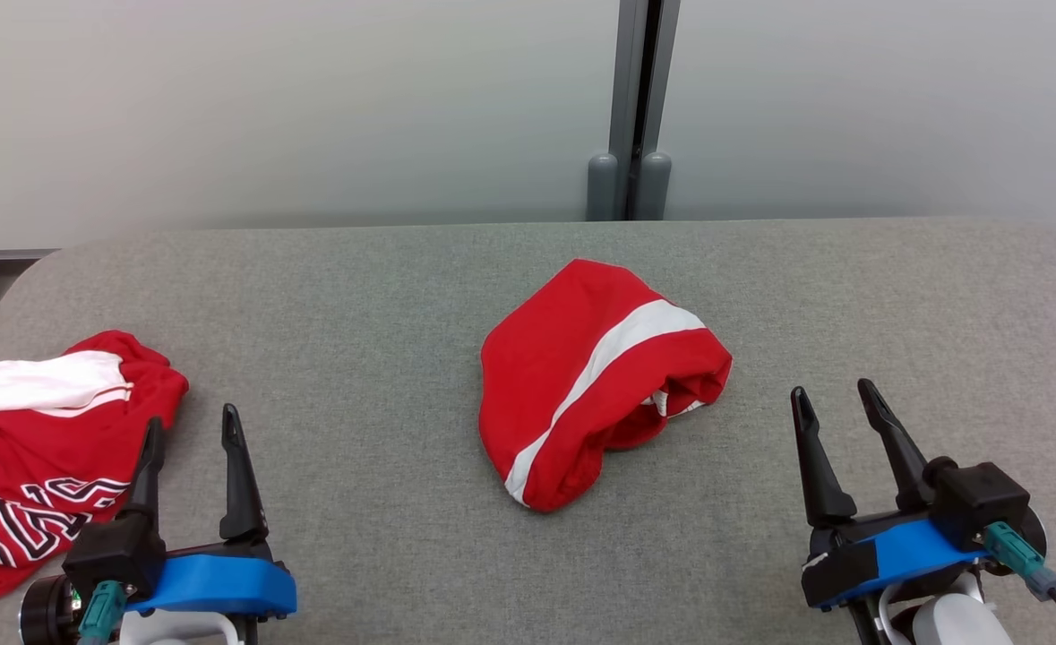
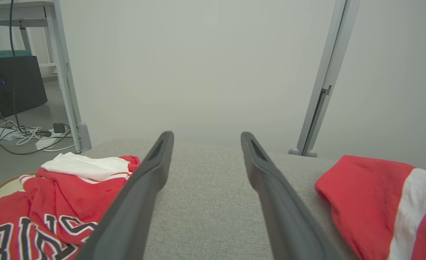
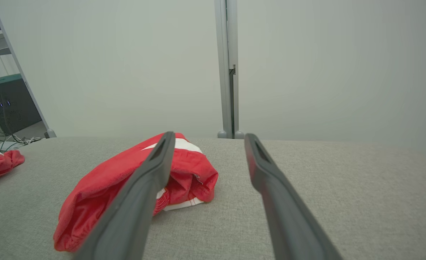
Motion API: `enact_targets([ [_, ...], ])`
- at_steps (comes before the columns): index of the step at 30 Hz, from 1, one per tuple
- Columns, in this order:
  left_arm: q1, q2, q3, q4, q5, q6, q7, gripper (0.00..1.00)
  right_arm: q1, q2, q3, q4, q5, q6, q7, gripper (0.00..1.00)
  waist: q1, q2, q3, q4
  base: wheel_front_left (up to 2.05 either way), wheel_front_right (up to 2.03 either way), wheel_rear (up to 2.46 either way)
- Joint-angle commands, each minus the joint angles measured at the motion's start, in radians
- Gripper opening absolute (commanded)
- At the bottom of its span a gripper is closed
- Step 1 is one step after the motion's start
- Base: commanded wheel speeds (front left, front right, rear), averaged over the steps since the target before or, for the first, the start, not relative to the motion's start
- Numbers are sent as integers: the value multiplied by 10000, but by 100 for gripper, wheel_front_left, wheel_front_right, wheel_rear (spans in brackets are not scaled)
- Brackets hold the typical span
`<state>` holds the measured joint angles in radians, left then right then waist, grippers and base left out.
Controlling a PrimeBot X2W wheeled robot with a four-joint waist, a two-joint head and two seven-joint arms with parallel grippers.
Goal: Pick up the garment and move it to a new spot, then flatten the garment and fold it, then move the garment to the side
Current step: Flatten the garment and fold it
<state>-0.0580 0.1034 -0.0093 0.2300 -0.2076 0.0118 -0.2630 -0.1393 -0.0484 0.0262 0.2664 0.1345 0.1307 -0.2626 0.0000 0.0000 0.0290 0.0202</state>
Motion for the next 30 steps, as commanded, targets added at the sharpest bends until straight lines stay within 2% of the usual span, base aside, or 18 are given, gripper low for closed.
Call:
enact_targets([
  [1,24,-25,64,21,95,-34,-26,100,45,-36,10,8,-61,1,-36,100,0,0,-4,-4,0,0,0],
  [15,-64,-286,293,191,458,-383,-26,100,15,-36,70,44,-74,1,-36,100,0,0,18,-78,0,0,0],
  [22,-833,-388,-708,653,795,-911,-27,100,-160,-36,160,33,-102,1,-36,100,0,0,220,-204,0,0,0],
  [30,-1693,-482,-2714,1804,984,-1338,-27,100,-287,-36,212,12,6,1,-35,100,0,0,575,-533,0,0,0],
])
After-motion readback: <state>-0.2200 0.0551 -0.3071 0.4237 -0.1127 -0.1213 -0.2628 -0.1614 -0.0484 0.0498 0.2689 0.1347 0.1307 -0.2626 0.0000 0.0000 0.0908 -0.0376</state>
